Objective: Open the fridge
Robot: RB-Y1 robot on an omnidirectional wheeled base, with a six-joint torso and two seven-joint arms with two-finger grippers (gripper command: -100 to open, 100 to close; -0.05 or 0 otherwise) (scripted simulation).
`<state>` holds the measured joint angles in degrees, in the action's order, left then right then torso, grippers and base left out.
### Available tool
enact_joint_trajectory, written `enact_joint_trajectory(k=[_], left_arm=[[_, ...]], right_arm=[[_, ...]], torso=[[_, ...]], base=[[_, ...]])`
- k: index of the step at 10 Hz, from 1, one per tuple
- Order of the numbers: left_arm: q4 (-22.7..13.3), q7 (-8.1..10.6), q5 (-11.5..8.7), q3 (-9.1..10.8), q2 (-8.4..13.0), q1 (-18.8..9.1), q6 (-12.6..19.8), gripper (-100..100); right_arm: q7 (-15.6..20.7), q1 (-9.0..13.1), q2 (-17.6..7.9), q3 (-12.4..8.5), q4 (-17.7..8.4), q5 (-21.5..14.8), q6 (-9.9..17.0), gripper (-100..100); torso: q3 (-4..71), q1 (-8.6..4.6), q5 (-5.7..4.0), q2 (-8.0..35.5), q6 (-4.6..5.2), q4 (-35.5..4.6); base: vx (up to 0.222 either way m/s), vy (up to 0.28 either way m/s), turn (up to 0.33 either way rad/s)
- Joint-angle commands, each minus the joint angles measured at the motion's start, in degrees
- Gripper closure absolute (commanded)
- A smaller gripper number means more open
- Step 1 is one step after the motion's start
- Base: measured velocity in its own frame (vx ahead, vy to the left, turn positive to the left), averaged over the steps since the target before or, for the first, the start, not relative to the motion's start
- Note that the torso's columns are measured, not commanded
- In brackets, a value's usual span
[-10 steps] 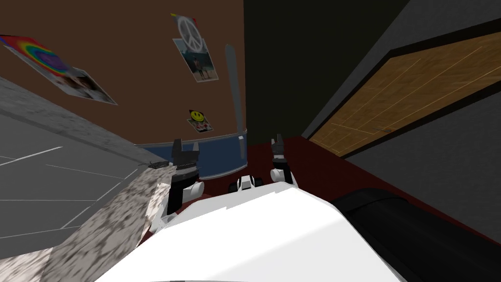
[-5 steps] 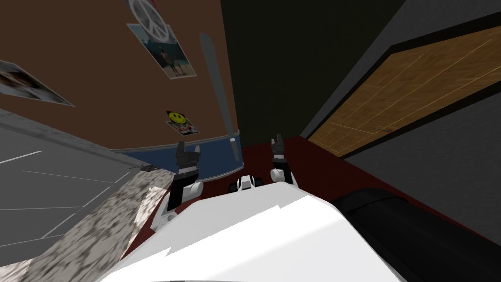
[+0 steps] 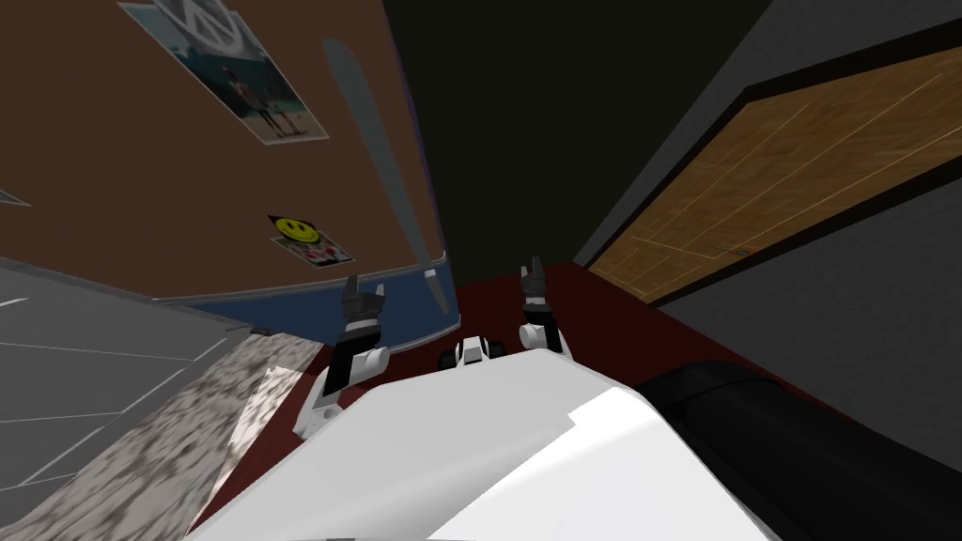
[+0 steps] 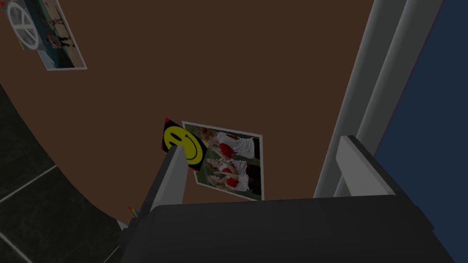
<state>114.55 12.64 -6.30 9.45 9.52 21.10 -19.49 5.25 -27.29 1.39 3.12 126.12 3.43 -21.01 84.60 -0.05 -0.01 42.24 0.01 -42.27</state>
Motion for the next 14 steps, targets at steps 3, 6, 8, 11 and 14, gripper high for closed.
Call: enact_joint_trajectory(k=[3,6,8,11,14], left_arm=[[-4.9,2.17,-3.0,2.74,0.1,-1.7,4.9,-100],[-7.9,3.36,-4.7,4.28,-1.3,-2.7,7.9,-100],[-9.2,3.92,-5.5,4.99,-2.7,-3.2,9.3,-100],[-10.8,4.61,-6.5,5.86,-6.2,-3.8,10.9,-100],[-11.7,4.99,-7.1,6.35,-11.2,-4.1,11.9,-100]], right_arm=[[0.0,0.0,0.0,0.0,0.0,0.0,0.0,0],[0.0,0.0,0.0,0.0,0.0,0.0,0.0,0],[0.0,0.0,0.0,0.0,0.0,0.0,0.0,0],[0.0,0.0,0.0,0.0,0.0,0.0,0.0,0],[0.0,0.0,0.0,0.0,0.0,0.0,0.0,0]], torso=[[-0.1,0.04,0.01,0.1,-0.01,0.0],[0.0,-0.06,0.00,0.0,0.00,0.0],[0.0,0.13,0.02,0.0,-0.01,0.0],[0.2,-0.34,0.33,-0.5,0.72,0.5],[0.2,-0.18,0.05,-0.4,0.39,0.2]], base=[[0.065,-0.207,-0.013],[0.065,-0.192,-0.015],[0.072,-0.156,-0.005],[0.054,-0.118,0.034],[0.016,-0.076,-0.051]])
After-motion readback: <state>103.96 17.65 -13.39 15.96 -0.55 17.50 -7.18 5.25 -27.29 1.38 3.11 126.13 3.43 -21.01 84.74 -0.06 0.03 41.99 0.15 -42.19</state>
